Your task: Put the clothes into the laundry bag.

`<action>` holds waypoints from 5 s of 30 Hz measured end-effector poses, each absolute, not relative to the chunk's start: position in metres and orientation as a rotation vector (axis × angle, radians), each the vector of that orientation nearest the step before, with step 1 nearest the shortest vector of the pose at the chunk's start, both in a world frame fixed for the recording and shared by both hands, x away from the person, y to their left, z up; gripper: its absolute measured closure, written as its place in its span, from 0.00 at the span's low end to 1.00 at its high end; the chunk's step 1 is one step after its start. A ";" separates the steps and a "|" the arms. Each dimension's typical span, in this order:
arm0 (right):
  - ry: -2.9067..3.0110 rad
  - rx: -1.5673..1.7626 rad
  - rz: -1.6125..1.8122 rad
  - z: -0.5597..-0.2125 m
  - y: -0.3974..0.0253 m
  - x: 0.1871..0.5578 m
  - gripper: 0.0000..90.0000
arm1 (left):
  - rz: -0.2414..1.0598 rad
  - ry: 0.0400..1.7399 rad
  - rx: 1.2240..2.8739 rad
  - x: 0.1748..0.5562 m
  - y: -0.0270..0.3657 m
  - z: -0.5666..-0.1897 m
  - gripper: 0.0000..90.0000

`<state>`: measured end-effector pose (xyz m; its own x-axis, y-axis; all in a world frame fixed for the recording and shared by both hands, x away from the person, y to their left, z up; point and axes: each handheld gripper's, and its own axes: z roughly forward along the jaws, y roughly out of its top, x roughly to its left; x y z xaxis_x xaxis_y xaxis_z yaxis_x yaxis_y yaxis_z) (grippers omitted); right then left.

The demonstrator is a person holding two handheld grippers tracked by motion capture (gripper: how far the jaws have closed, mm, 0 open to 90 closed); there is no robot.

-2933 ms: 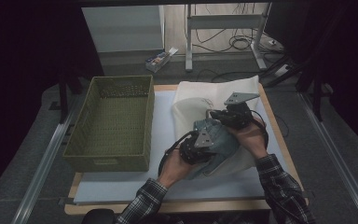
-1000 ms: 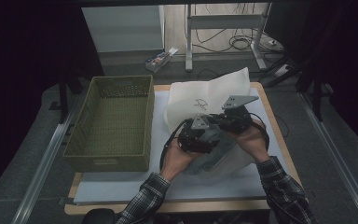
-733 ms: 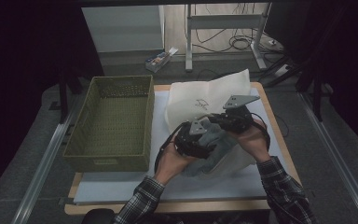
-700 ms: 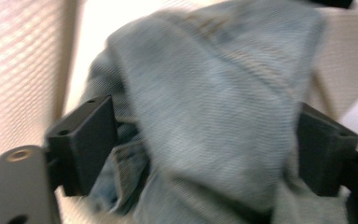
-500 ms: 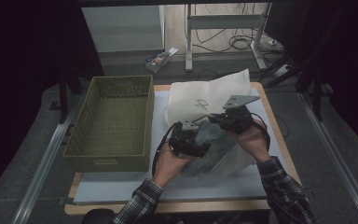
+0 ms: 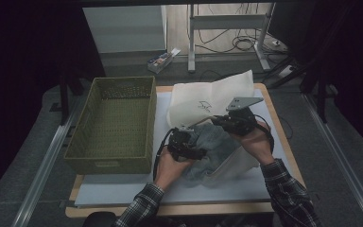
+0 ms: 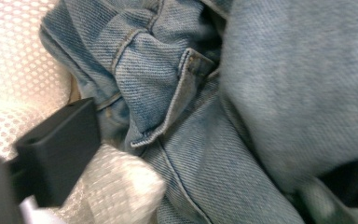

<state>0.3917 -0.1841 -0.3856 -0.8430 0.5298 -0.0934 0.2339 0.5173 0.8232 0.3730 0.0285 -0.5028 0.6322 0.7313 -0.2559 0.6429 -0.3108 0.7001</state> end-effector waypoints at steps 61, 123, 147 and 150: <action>2.438 0.612 1.295 -0.388 -0.172 0.385 0.96 | 0.524 1.020 1.756 0.392 0.000 -0.444 0.86; 2.460 0.593 1.271 -0.392 -0.166 0.381 0.96 | 0.348 0.927 1.864 0.375 0.012 -0.457 0.93; 2.468 0.545 1.291 -0.384 -0.164 0.370 0.96 | 0.543 1.081 1.720 0.417 0.017 -0.462 0.93; 2.472 0.546 1.285 -0.384 -0.163 0.369 0.96 | 0.548 1.091 1.717 0.421 0.019 -0.464 0.93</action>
<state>0.3693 -0.1629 -0.3840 -0.8822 0.4622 -0.0900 0.1920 0.5275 0.8276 0.4214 0.0189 -0.4635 0.4925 0.8613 -0.1250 0.4143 -0.1057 0.9040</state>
